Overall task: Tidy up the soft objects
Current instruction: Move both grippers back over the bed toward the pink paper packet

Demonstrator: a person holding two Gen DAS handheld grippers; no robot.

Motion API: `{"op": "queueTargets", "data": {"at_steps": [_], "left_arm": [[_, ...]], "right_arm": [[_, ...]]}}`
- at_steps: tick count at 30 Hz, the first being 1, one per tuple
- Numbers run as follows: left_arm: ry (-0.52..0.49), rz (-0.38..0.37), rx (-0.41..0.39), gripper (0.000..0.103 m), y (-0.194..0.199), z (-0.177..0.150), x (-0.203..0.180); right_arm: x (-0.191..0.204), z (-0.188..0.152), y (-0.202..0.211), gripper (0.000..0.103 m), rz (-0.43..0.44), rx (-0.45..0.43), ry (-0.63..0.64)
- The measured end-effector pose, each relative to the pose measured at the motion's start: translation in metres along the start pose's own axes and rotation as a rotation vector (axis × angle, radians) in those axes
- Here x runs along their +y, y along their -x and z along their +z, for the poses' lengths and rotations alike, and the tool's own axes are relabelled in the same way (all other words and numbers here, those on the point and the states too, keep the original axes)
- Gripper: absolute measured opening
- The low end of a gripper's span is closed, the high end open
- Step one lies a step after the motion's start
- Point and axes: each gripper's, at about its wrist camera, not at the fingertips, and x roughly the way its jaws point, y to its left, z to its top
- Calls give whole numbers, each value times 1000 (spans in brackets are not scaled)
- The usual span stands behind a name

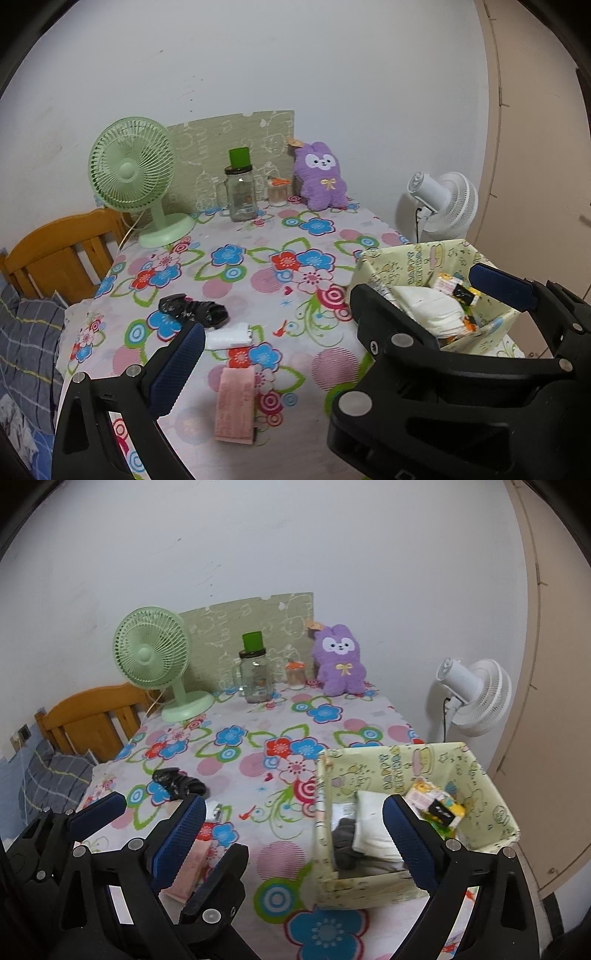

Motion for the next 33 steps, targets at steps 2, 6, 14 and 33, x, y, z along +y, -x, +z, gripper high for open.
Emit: {"op": "queueTargets", "data": {"at_steps": [2, 6, 14, 33], "left_arm": [[6, 5, 3, 103, 0, -2, 5], [16, 20, 12, 103, -2, -7, 16], [45, 40, 30, 103, -8, -16, 39], [105, 105, 104, 103, -36, -39, 80]], "right_arm": [[6, -2, -2, 98, 5, 2, 8], [17, -5, -7, 98, 25, 10, 20], [40, -9, -21, 98, 52, 34, 39], [78, -23, -64, 98, 144, 81, 98]]}}
